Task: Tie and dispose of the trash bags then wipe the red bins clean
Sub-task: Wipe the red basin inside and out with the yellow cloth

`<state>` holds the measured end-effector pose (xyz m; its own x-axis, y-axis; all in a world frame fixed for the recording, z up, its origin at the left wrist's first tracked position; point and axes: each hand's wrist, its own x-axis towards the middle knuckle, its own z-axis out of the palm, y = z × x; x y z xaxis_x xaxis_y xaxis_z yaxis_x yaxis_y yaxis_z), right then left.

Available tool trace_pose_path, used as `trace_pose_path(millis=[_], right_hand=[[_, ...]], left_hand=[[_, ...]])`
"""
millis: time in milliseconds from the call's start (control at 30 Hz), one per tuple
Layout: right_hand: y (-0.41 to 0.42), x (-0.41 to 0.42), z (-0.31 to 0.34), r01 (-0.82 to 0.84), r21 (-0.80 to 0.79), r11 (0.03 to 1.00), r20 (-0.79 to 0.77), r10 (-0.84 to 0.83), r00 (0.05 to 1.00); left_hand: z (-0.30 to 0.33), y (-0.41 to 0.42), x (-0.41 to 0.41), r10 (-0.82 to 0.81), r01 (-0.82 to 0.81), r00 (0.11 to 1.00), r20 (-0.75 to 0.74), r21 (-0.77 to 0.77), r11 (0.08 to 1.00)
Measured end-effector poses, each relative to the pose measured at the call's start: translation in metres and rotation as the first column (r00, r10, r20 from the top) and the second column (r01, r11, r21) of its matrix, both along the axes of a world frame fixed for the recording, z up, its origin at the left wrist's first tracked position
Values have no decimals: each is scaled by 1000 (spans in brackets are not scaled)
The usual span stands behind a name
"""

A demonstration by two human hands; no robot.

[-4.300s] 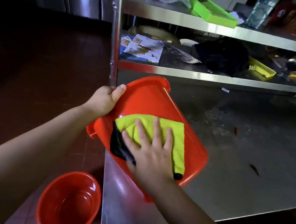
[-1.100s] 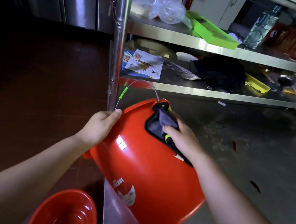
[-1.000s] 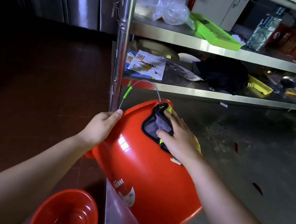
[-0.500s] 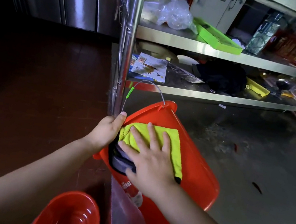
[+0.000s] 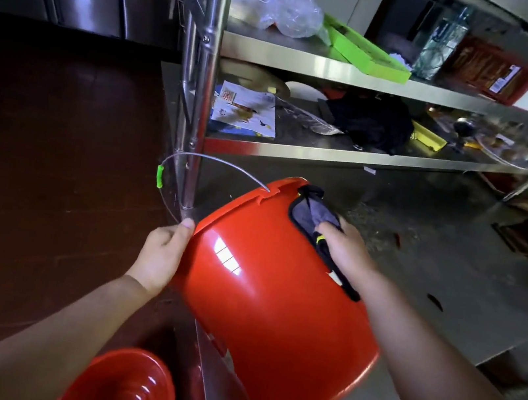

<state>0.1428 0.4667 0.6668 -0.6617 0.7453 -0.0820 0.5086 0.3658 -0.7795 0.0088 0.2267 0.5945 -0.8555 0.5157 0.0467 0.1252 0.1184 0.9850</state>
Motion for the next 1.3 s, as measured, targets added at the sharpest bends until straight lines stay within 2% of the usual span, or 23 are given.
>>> trace_pose_path(millis=[33, 67, 100, 167, 233, 267, 300, 333, 400, 433, 500, 567, 633, 700, 767, 833, 867, 933, 1000, 1067, 1100, 1200, 1300], right_hand=[[-2, -1, -1, 0, 2, 1000, -2, 0, 1000], [-4, -1, -2, 0, 8, 1000, -1, 0, 1000], [-7, -1, -1, 4, 17, 1000, -2, -4, 1000], [-13, 1, 1, 12, 41, 999, 1, -12, 1000], [-23, 3, 3, -2, 72, 997, 28, 0, 1000], [-30, 4, 3, -11, 89, 996, 47, 7, 999], [-38, 5, 3, -23, 111, 994, 63, 16, 998], [-47, 7, 3, -37, 144, 989, 75, 26, 997], [-66, 10, 3, -74, 258, 963, 89, 53, 995], [-75, 12, 2, -101, 331, 938, 95, 74, 993], [-88, 17, 1, -176, 457, 872, 136, 127, 983], [-102, 21, 1, -292, 534, 793, 240, 188, 952], [-119, 26, -2, -437, 605, 666, 335, 285, 898], [-132, 31, -8, -567, 672, 476, 420, 387, 821], [-138, 33, -13, -650, 693, 311, 486, 464, 741], [-135, 31, -11, -692, 687, 221, 513, 527, 678], [-131, 28, -9, -701, 681, 212, 507, 553, 661], [-120, 20, -3, -701, 672, 238, 471, 593, 653], [-103, 10, 1, -680, 669, 301, 396, 630, 668], [-82, -2, 1, -642, 639, 424, 276, 653, 706], [-70, -8, 1, -616, 593, 518, 191, 652, 733], [-35, -26, 0, -561, 240, 792, -67, 590, 805], [-7, -34, -1, -399, -80, 913, -177, 381, 907]], left_hand=[[-1, -4, 1, 2, -9, 995, -100, -68, 998], [0, -7, 2, 38, -86, 957, -288, -154, 984], [5, -9, 3, 89, -204, 865, -494, -185, 961], [23, -4, 6, 116, -306, 611, -783, -99, 947], [49, 9, 3, 71, -292, 368, -927, -43, 955], [63, 17, -1, -2, -302, 332, -943, -108, 947], [76, 26, -6, -111, -309, 352, -930, -227, 923], [88, 36, -12, -249, -293, 428, -869, -394, 871], [104, 50, -23, -422, -141, 674, -606, -667, 732], [108, 54, -27, -455, 0, 789, -413, -741, 672], [109, 54, -32, -439, 214, 886, -148, -710, 671], [106, 46, -31, -388, 321, 922, 3, -567, 758], [98, 40, -24, -313, 349, 937, 156, -351, 869], [90, 37, -20, -249, 288, 954, 169, -271, 919], [85, 34, -17, -200, 220, 975, 100, -279, 935], [82, 28, -15, -167, 156, 986, -2, -345, 925], [81, 25, -13, -151, 122, 987, -47, -375, 919], [75, 21, -11, -118, 75, 988, -95, -367, 927], [70, 19, -7, -100, 73, 992, -77, -292, 953], [67, 19, -6, -114, 98, 992, -56, -239, 966], [66, 19, -6, -116, 101, 992, -53, -225, 969], [61, 20, -5, -129, 130, 992, 12, -160, 979], [58, 25, 0, -165, 170, 984, 66, -89, 981]])
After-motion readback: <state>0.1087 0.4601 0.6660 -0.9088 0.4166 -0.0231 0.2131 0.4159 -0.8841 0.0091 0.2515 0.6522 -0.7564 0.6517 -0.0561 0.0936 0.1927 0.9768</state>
